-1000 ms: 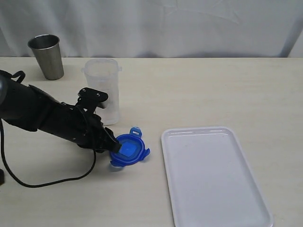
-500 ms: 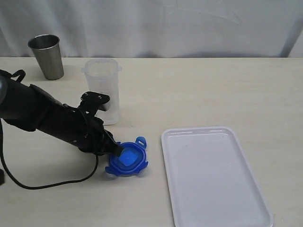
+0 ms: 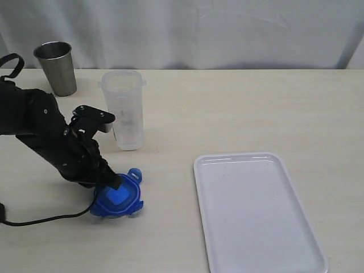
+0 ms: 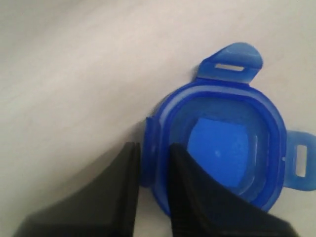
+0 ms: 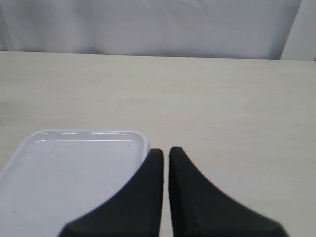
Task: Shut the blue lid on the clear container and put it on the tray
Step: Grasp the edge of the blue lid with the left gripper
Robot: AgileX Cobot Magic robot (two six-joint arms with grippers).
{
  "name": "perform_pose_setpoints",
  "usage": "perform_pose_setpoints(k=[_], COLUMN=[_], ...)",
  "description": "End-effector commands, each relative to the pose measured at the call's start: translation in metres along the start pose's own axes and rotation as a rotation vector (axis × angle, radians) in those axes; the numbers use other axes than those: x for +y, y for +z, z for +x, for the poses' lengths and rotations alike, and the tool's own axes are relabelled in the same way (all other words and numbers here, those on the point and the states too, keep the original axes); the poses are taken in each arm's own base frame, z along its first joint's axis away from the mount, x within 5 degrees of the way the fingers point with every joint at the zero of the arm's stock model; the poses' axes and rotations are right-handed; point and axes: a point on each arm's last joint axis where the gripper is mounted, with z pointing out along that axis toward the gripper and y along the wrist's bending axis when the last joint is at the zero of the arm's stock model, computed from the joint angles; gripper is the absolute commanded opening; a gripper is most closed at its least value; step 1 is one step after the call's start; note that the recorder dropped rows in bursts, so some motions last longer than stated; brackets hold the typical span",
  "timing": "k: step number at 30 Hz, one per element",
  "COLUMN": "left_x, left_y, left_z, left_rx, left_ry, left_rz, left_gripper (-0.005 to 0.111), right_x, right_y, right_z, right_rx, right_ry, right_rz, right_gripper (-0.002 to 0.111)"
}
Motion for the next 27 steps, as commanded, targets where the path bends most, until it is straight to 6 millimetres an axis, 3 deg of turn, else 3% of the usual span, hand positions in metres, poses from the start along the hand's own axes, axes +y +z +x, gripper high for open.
perform_pose_setpoints(k=[1, 6, 20, 27], left_x=[0.003, 0.004, 0.006, 0.005], left_y=[0.003, 0.006, 0.002, 0.001], left_z=[0.011, 0.014, 0.000, -0.001], left_rx=[0.018, -0.014, -0.098, -0.089], left_ry=[-0.026, -0.037, -0.036, -0.036], left_rz=[-0.035, -0.047, -0.060, -0.055], left_gripper=[0.039, 0.049, 0.048, 0.026], right_x=[0.000, 0.000, 0.000, 0.000], right_y=[0.000, 0.000, 0.000, 0.000], right_z=[0.000, 0.000, 0.000, 0.000], right_rx=[-0.008, -0.008, -0.008, -0.008], right_ry=[-0.006, -0.006, -0.006, -0.006], right_rz=[0.000, 0.000, 0.000, 0.000], right_gripper=[0.005, 0.005, 0.005, 0.005])
